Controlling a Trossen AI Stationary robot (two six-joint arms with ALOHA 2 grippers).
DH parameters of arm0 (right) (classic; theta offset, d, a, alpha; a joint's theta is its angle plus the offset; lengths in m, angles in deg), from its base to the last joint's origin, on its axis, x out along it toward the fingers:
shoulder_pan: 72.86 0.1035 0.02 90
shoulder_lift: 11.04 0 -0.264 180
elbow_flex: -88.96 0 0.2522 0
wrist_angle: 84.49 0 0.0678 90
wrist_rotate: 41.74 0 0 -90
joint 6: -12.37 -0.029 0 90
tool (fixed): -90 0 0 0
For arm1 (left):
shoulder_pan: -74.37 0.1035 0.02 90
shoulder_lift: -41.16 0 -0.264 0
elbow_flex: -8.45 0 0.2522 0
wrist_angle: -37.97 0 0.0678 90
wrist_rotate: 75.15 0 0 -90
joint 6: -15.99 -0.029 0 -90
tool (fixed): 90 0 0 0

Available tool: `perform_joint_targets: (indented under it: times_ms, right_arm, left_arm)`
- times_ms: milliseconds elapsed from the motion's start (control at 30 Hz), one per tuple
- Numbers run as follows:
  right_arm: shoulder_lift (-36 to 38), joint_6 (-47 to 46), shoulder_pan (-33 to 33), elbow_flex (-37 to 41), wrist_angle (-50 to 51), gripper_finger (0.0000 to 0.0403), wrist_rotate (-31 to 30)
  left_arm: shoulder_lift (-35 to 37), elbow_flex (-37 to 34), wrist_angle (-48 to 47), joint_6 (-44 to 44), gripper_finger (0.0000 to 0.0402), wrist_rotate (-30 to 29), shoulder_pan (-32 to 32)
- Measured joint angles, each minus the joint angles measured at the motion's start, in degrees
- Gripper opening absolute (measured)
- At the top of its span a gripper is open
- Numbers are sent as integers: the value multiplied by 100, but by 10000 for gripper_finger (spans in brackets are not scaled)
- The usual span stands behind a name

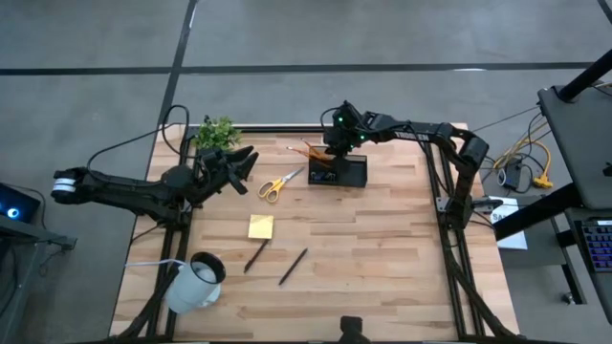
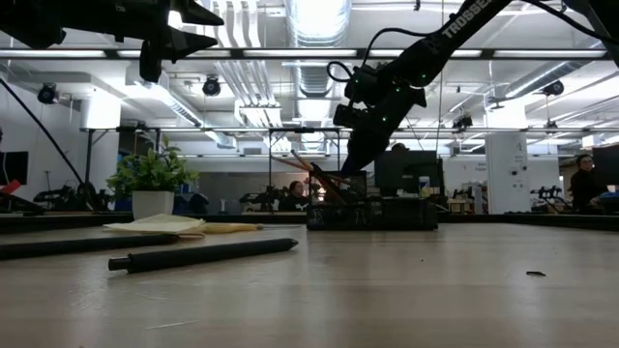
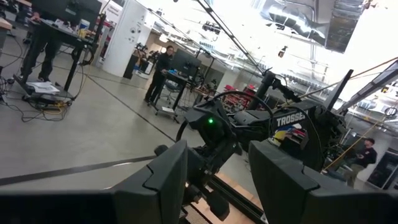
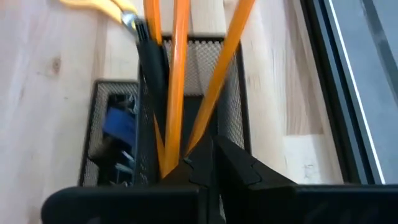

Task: Pick and place office supplies into organizer
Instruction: Put the pencil into the desk organizer

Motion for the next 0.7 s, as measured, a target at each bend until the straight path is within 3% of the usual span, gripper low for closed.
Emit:
perform_joint_targets:
  times_ms: [133,533,700]
  right_arm:
    - [0,-244,5,-1,-346,8,454]
    - [93,-395,59,-356,-648,8,500]
    - [96,-481,91,-586,-655,9,848]
  left_arm:
    - [0,0,0,0,157,1,0]
    - [0,0,0,0,157,1,1]
    - [0,0,0,0,157,2,0]
